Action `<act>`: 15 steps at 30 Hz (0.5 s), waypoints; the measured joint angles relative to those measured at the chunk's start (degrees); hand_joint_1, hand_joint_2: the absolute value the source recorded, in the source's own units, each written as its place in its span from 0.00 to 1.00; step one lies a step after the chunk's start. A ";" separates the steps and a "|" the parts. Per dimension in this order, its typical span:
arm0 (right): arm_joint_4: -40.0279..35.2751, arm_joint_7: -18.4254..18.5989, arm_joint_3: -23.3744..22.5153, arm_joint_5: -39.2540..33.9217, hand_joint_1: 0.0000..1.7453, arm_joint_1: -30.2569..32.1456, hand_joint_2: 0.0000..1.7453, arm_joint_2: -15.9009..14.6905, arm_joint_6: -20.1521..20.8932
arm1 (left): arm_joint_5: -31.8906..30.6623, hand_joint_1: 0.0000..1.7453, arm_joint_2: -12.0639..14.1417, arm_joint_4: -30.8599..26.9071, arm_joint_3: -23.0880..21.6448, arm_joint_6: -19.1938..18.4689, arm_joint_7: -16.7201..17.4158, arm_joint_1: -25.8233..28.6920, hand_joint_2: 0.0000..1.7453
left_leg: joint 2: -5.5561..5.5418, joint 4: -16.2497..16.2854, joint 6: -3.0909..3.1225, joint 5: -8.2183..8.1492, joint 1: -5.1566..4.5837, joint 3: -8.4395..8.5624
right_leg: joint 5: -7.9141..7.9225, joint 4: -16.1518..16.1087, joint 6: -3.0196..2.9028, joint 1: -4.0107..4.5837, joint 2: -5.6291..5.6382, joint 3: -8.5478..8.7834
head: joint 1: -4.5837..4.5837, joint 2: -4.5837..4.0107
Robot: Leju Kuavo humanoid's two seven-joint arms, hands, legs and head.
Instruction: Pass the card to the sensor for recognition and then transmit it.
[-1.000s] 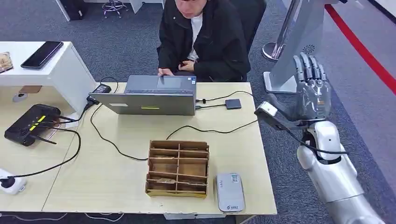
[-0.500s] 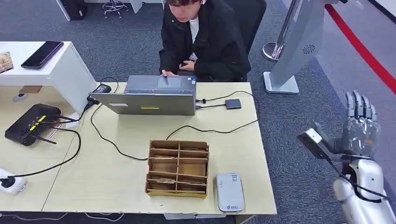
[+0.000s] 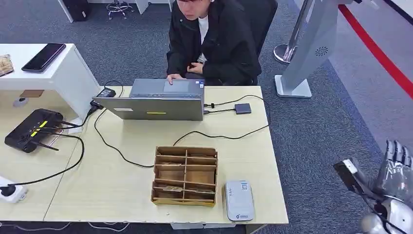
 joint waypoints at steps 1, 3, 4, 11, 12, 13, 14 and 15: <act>0.55 0.07 -0.42 -0.04 0.00 0.00 0.00 0.20 0.09 | 0.00 0.00 -0.02 0.00 0.07 0.02 0.00 0.00 0.00 | -0.01 0.00 0.00 0.00 0.00 0.01 | 0.00 0.00 0.00 0.00 -0.01 0.00 | -0.02 0.00; 2.30 -0.15 -1.51 0.00 0.00 -0.01 0.00 0.83 0.11 | 0.04 0.00 -0.07 0.00 0.29 0.11 0.11 0.01 0.00 | -0.01 0.00 0.00 0.00 0.00 0.01 | 0.00 0.00 0.00 0.01 -0.01 0.00 | 0.00 0.00; 3.71 -0.54 -2.18 0.02 0.00 -0.01 0.00 1.31 0.11 | 0.15 0.00 -0.09 0.00 0.37 0.22 0.13 0.02 0.00 | -0.01 0.00 0.00 0.00 0.01 0.01 | 0.00 0.00 0.00 0.02 -0.02 0.00 | 0.00 0.00; 20.86 -4.78 -7.65 1.44 0.00 -0.35 0.00 6.23 -0.41 | 0.98 0.00 -0.33 0.00 1.84 0.94 0.07 0.05 0.00 | -0.03 -0.03 -0.01 0.00 0.11 -0.03 | -0.02 0.00 0.00 0.05 -0.02 -0.02 | -0.02 0.00; 24.50 -5.29 -8.72 1.53 0.00 -0.74 0.00 7.06 -1.09 | 1.05 0.00 -0.35 0.00 1.99 1.05 0.07 0.06 0.00 | -0.02 -0.04 -0.01 0.00 0.12 -0.02 | -0.03 0.00 0.00 0.07 -0.02 -0.02 | 0.02 0.00; 27.81 -5.57 -9.75 1.60 0.00 -0.88 0.00 7.73 -1.59 | 1.07 0.00 -0.35 0.00 2.23 1.07 0.07 0.07 0.00 | -0.03 -0.04 -0.01 -0.01 0.14 -0.03 | -0.04 0.00 -0.01 0.09 -0.03 -0.02 | 0.00 0.00; 30.19 -5.62 -10.53 1.64 0.00 -0.83 0.00 8.48 -1.73 | 1.14 0.00 -0.35 0.00 2.45 1.11 0.07 0.09 0.00 | -0.03 -0.04 -0.01 -0.01 0.14 -0.04 | -0.05 0.00 -0.03 0.09 -0.03 -0.02 | 0.00 0.00; 32.18 -5.62 -11.09 1.68 0.00 -0.76 0.00 9.16 -1.73 | 1.25 0.00 -0.35 0.00 2.71 1.16 0.07 0.15 0.00 | -0.02 -0.05 -0.02 -0.01 0.14 -0.05 | -0.06 0.00 -0.04 0.09 -0.02 -0.03 | 0.02 0.00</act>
